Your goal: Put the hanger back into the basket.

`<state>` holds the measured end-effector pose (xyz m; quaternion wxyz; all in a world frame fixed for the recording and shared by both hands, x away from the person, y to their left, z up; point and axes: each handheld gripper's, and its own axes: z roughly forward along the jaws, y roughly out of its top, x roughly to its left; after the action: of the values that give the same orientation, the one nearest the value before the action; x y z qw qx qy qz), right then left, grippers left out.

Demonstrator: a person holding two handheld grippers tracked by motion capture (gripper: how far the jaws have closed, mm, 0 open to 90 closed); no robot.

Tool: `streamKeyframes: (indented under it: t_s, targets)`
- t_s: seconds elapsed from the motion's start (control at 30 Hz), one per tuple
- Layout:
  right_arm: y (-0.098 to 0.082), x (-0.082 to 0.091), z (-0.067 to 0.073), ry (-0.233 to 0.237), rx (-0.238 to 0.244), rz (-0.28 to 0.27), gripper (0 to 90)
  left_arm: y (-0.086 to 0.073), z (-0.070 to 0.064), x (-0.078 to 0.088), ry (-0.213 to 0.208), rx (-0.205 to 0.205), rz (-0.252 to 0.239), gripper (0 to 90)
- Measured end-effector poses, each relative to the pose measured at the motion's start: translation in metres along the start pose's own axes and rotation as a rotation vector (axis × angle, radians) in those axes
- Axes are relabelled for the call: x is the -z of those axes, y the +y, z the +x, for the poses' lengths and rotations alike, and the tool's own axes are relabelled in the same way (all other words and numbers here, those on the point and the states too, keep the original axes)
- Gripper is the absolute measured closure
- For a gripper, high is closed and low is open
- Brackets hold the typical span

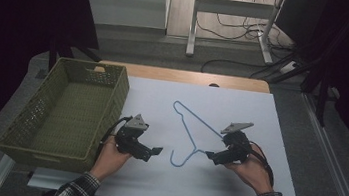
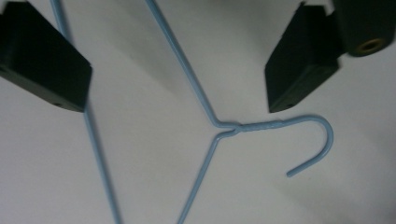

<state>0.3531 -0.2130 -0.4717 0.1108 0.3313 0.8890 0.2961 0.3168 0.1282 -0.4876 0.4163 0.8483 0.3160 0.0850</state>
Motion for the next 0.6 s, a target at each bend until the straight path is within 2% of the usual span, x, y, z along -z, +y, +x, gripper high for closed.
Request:
streamKeyframes:
  t_s: [0.07, 0.13, 0.2, 0.23, 0.27, 0.43, 0.6]
  targets:
    - [0.002, -0.006, 0.001, 0.008, 0.026, 0.021, 17.5, -0.002, 0.000, -0.003, 0.005, -0.002, 0.011, 0.0]
    - [0.004, -0.010, 0.001, 0.016, 0.055, 0.038, 29.3, -0.004, -0.001, -0.005, 0.006, -0.006, 0.020, 0.0]
    - [0.004, -0.012, 0.001, 0.028, 0.072, 0.046, 32.8, -0.004, -0.001, -0.006, 0.006, -0.011, 0.024, 0.0]
    - [0.006, -0.017, 0.000, 0.039, 0.090, 0.062, 43.6, -0.004, -0.003, -0.007, 0.004, -0.014, 0.028, 0.0]
    - [0.006, -0.019, -0.001, 0.057, 0.105, 0.073, 46.8, -0.004, -0.003, -0.008, 0.003, -0.019, 0.032, 0.0]
    - [0.010, -0.030, -0.002, 0.088, 0.164, 0.106, 61.8, -0.006, -0.003, -0.010, 0.005, -0.021, 0.047, 0.0]
    - [0.012, -0.041, -0.004, 0.128, 0.208, 0.149, 71.0, -0.007, -0.003, -0.011, 0.002, -0.011, 0.046, 0.0]
